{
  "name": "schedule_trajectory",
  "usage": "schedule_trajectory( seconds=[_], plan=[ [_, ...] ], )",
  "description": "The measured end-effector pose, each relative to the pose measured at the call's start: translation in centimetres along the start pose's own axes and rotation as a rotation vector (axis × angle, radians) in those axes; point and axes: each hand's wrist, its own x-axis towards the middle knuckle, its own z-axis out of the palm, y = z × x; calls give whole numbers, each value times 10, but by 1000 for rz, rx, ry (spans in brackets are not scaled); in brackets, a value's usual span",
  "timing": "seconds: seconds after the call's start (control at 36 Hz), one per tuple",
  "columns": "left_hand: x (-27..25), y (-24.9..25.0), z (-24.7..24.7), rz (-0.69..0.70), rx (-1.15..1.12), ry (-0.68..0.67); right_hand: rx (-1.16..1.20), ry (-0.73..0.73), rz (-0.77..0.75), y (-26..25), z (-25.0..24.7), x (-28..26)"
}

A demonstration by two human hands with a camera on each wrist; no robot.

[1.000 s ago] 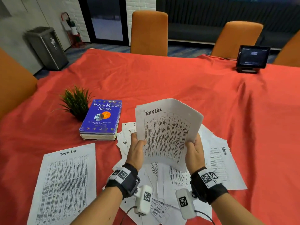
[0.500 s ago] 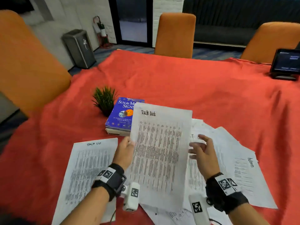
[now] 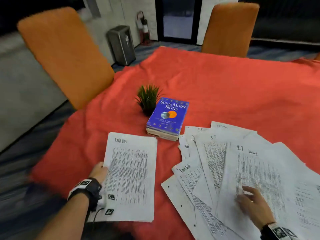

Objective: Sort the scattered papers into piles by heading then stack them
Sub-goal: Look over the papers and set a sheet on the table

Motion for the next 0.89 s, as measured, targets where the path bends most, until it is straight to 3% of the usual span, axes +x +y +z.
schedule_trajectory(
  seconds=[0.17,0.5,0.89],
  plan=[
    [8,-2,8,-15,76,17,-130,24,18,17,1,2],
    [6,2,17,0,139,20,-164,34,32,31,3,13],
    [6,-4,21,78,311,194,-147,26,21,29,1,12]
  ],
)
